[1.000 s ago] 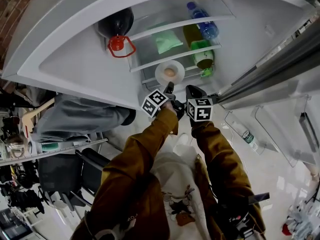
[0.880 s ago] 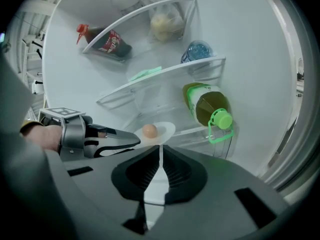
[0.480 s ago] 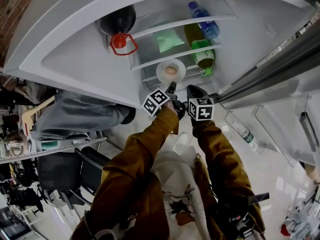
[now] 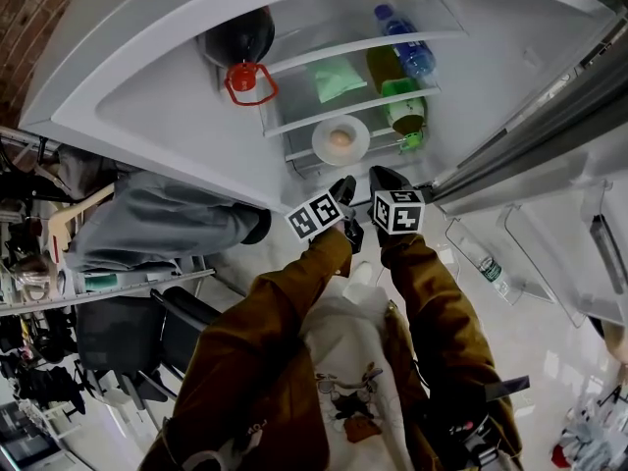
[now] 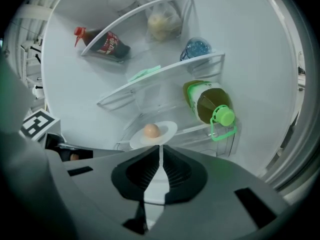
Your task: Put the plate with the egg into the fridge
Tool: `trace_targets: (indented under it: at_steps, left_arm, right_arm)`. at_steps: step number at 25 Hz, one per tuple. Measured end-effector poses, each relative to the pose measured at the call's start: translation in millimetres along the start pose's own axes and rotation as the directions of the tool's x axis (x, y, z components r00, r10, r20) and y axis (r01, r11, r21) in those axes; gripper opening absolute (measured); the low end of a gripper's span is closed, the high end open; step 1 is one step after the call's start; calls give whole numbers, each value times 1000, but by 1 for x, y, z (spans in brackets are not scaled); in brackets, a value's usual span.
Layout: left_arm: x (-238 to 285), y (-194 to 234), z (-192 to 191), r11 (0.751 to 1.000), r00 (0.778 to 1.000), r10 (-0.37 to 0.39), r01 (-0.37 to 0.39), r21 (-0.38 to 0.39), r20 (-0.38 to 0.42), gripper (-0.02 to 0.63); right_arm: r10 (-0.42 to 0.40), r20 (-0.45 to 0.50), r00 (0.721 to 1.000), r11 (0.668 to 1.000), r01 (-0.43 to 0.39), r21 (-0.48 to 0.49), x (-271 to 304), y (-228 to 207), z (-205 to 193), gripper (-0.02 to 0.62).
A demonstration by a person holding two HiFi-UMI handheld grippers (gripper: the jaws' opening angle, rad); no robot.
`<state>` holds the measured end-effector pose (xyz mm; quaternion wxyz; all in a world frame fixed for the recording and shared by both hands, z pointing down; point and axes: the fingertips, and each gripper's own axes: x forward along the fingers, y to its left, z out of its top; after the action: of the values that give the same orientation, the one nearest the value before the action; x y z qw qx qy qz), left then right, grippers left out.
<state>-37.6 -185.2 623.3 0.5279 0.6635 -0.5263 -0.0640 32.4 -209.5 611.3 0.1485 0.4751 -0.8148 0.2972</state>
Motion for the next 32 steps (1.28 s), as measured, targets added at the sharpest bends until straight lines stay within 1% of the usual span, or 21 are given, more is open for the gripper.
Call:
trace_targets:
  at_steps: [4, 7, 8, 10, 13, 15, 17, 19, 23, 28, 32]
  left_arm:
    - [-7, -2, -1, 992, 1000, 11, -11, 125, 5, 63]
    - [-15, -3, 0, 972, 1000, 28, -29, 232, 11, 15]
    - [-18, -4, 1, 964, 999, 29, -32, 264, 15, 8]
    - [-23, -8, 0, 949, 1000, 17, -21, 313, 17, 8]
    - [-27, -10, -1, 935, 1000, 8, -12, 354, 14, 8]
    - [-30, -9, -3, 930, 1000, 8, -12, 368, 12, 8]
    - [-35, -8, -8, 923, 1000, 7, -9, 385, 6, 8]
    - [-40, -7, -14, 916, 1000, 8, -8, 401, 0, 8]
    - [-47, -1, -18, 917, 1000, 16, -12, 400, -5, 8]
    - [-51, 5, -15, 921, 1000, 19, -15, 389, -6, 8]
    - [-51, 5, -14, 922, 1000, 13, -8, 387, -11, 8]
  right_arm:
    - [12, -3, 1000, 1000, -12, 14, 4, 3, -1, 8]
    - [23, -2, 1000, 999, -23, 32, 6, 7, -2, 9]
    - [28, -3, 1000, 999, -28, 46, 7, 8, -2, 9]
    - [44, -6, 999, 995, -43, 89, 11, 9, -5, 10]
    - [86, -8, 996, 979, -83, 187, 19, 11, -10, 52]
    - [113, -1, 994, 947, -108, 302, 24, 11, -14, 66]
    - [129, 14, 992, 896, -123, 427, 29, 10, -16, 67]
    - [150, 32, 988, 850, -145, 506, 35, 11, -16, 67]
    - [191, 51, 980, 818, -187, 544, 48, 18, -14, 68]
    - [204, 77, 976, 747, -205, 632, 56, 21, -13, 74]
    - [214, 107, 971, 670, -226, 708, 61, 21, -10, 75]
